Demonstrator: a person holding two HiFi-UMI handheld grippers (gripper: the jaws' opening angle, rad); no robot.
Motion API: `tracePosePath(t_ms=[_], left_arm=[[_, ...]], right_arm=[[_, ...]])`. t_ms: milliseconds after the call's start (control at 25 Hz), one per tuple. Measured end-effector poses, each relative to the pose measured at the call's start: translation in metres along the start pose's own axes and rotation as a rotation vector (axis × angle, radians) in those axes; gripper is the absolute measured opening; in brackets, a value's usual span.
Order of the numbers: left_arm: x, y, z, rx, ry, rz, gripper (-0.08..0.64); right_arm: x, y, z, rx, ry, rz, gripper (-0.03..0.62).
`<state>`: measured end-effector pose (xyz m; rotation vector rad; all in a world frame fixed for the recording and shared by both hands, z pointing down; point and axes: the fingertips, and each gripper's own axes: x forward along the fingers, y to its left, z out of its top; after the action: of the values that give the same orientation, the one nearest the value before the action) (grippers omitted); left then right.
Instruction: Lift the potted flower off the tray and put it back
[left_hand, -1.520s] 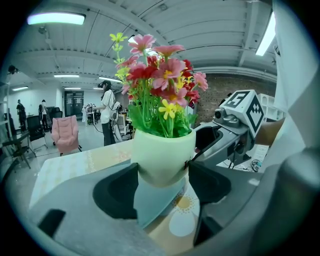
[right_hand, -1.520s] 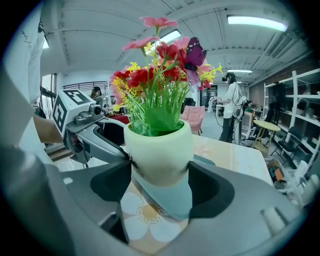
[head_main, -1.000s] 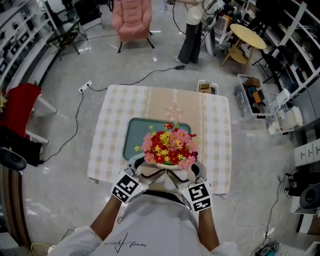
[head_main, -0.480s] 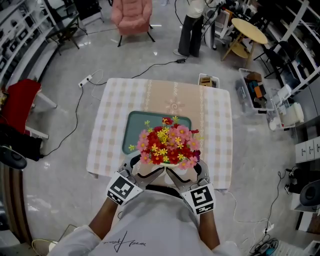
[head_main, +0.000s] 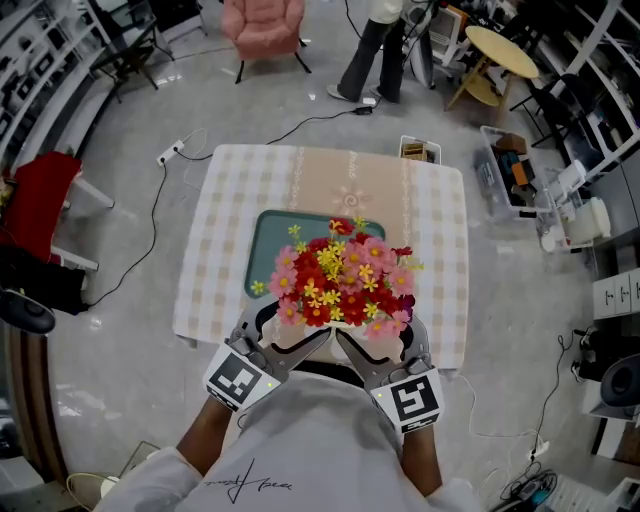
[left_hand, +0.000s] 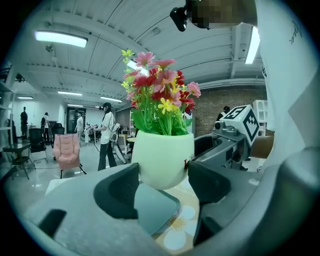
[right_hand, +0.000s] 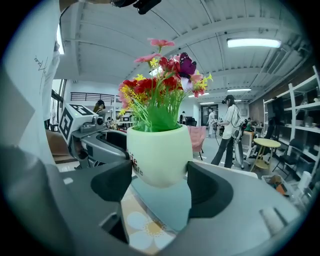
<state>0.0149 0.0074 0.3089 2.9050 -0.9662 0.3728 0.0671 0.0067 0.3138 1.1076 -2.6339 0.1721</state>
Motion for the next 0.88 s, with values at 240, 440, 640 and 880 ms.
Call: tracePosePath(t_ms=[240,440,640,880], left_arm=[[-0.007,0.0,0.021,0.022,-0.059,0.007,0.307],[-0.009,0.0,0.029,0.014,-0.085,0.014,0.305],[-0.011,0.0,0.035,0.015,-0.112,0.023,0.304],[-0.014,0.0,0.037,0.043,-0.106,0.03,0.302]], right_arm=[[-0.005,0.001,0.025,-0.034,-0.082,0.0,0.354],[-0.008,0.002,0.032,-0.044,-0.101,-0.009,0.353],[-0.009,0.003,0.036,-0.049,-0.108,-0.008,0.353],[-0.01,0.003,0.038,-0.036,-0.116,-0.007,0.353]])
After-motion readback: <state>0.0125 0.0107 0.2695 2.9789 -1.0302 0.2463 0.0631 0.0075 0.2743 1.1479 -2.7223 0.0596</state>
